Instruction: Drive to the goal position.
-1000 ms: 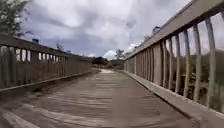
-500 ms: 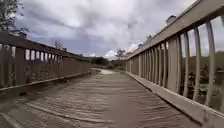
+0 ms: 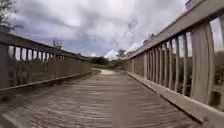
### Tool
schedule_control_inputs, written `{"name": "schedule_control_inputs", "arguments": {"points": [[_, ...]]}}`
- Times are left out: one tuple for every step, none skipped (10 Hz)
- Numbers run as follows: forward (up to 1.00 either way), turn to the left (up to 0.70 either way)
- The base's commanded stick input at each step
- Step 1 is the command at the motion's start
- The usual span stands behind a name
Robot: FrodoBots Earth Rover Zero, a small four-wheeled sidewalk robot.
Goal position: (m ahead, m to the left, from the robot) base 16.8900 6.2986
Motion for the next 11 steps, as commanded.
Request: {"name": "schedule_control_inputs", "arguments": {"points": [[0.85, 0.0], [0.85, 0.0], [0.85, 0.0], [0.85, 0.0], [0.85, 0.0], [0.85, 0.0], [0.85, 0.0], [0.85, 0.0], [0.85, 0.0], [0.85, 0.0], [0.85, 0.0]]}}
